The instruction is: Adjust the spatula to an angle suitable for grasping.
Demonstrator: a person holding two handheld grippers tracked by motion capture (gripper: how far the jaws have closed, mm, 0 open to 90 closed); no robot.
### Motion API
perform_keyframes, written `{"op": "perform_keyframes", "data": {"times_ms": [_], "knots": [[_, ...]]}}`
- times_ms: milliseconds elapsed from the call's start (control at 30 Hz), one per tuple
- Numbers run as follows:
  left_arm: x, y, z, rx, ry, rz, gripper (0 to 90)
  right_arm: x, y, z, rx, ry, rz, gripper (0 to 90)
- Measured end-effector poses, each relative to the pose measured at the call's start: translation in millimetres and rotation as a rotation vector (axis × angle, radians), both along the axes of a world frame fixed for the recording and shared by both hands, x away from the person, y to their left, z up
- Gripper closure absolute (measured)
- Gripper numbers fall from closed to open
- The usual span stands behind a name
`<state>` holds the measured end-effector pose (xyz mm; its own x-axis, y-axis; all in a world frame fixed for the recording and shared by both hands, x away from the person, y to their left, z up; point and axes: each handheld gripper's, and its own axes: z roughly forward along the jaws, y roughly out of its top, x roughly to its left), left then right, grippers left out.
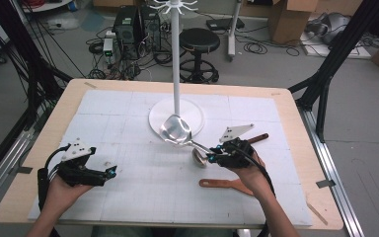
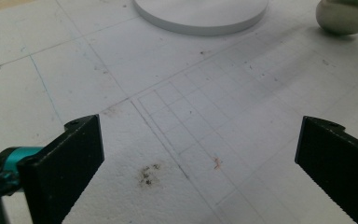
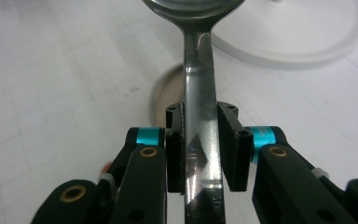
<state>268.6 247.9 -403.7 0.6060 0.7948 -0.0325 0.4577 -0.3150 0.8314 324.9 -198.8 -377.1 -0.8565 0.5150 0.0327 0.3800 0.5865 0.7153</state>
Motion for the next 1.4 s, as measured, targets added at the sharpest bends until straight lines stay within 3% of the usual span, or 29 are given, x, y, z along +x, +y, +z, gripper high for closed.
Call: {"op": "perform_keyframes", "data": {"times_ms": [133,433,600,933,1400], "knots": [[0.0,2.8,0.7,-0.003,-0.001,0.003,1.7,-1.8,12.1,3.1,0.006,0.002,0.036,74.5],[-2.1,6.9,3.4,-0.021,-0.017,0.004,1.7,-6.1,55.6,0.2,-0.032,0.007,0.154,74.5],[-3.0,7.6,4.3,-0.024,-0.023,0.000,1.7,-7.8,69.8,-2.5,-0.047,0.014,0.186,74.5],[-4.0,9.9,5.1,-0.027,-0.029,-0.001,1.7,-10.7,96.3,-14.4,-0.084,0.034,0.242,74.5],[-3.5,8.9,3.8,-0.025,-0.022,-0.009,1.7,-15.9,129.9,-44.4,-0.156,0.065,0.333,74.4]]}}
